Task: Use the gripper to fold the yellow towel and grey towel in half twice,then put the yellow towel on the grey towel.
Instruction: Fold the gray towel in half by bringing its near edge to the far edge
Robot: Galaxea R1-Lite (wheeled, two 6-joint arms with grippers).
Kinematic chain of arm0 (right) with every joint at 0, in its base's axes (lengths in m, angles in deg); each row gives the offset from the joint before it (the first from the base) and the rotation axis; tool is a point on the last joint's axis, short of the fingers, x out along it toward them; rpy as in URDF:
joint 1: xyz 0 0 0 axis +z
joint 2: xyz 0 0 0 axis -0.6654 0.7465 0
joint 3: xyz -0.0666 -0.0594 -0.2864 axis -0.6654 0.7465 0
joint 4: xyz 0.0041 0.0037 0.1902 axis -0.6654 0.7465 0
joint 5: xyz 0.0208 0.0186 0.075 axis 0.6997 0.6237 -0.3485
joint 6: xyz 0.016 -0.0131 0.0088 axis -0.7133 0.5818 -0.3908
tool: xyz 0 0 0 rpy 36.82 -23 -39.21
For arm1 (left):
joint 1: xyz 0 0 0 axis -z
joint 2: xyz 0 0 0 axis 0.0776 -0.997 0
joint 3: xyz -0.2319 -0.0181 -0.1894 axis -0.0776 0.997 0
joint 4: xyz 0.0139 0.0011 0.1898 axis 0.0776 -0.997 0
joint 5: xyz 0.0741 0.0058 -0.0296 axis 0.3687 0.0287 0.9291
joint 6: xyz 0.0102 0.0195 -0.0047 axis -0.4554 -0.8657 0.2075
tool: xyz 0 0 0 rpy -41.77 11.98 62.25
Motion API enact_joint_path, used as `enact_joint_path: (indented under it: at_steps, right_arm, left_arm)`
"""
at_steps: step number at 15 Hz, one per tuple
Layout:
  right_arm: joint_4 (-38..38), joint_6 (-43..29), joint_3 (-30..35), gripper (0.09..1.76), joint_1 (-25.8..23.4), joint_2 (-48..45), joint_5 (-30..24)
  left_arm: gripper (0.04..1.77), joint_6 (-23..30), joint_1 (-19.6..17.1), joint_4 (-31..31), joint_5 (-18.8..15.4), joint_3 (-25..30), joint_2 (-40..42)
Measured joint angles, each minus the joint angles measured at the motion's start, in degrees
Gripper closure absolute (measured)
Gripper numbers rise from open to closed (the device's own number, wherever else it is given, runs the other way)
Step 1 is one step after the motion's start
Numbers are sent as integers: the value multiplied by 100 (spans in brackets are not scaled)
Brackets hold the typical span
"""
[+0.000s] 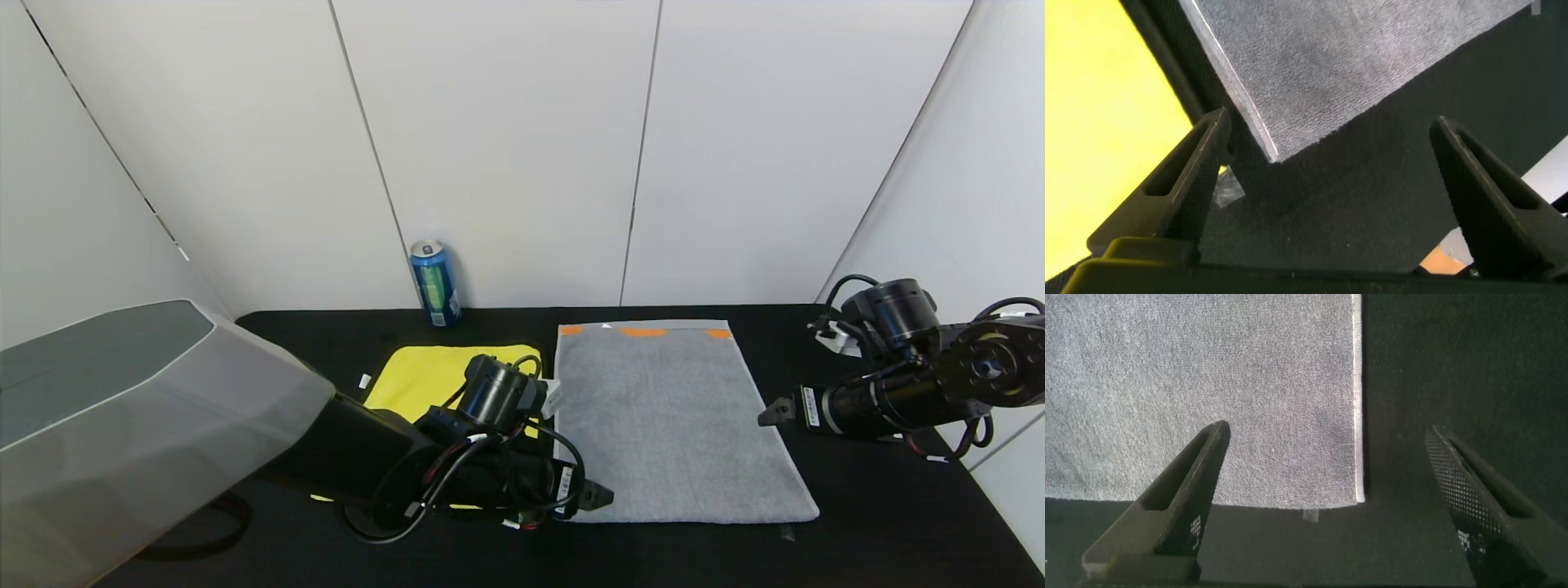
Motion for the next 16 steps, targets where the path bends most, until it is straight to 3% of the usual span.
enact_joint_path:
  at_steps: [16]
  right_arm:
    - [-9,-26,-16,14,9,17,22]
  left_arm:
    - [9,-57,51,-51,-11,-182,-477]
